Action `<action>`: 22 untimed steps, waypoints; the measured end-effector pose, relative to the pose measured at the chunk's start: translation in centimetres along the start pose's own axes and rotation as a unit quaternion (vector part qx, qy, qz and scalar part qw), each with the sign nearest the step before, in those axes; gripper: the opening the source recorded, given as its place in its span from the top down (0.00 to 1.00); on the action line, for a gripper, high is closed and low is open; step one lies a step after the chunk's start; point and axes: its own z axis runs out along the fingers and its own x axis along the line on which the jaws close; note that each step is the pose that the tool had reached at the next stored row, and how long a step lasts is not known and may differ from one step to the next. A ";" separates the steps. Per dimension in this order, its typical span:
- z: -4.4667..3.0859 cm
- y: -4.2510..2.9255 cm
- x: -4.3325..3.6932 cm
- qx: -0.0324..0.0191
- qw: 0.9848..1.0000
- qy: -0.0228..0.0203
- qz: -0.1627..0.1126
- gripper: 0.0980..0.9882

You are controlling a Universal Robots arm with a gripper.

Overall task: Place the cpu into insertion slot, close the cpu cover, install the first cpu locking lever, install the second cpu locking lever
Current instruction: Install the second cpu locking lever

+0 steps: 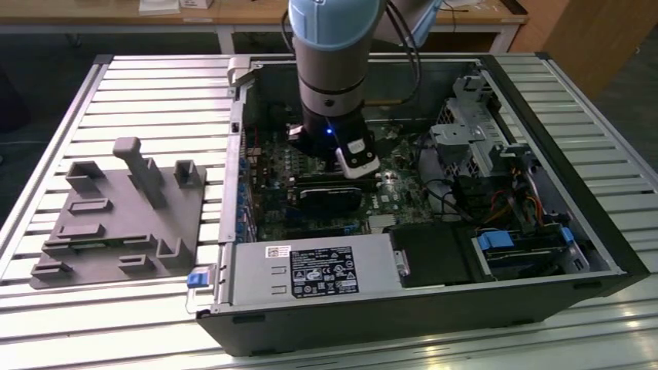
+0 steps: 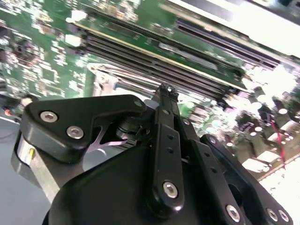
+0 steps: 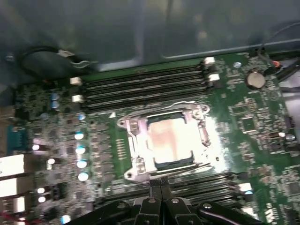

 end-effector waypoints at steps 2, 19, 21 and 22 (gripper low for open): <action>0.04 0.11 -0.61 0.001 1.000 0.001 0.000 0.99; 0.67 2.62 -1.55 0.022 1.000 -0.002 -0.001 0.99; 0.78 3.08 -1.52 0.027 1.000 -0.003 -0.001 0.99; 0.84 3.31 -1.50 0.030 1.000 -0.003 -0.002 0.99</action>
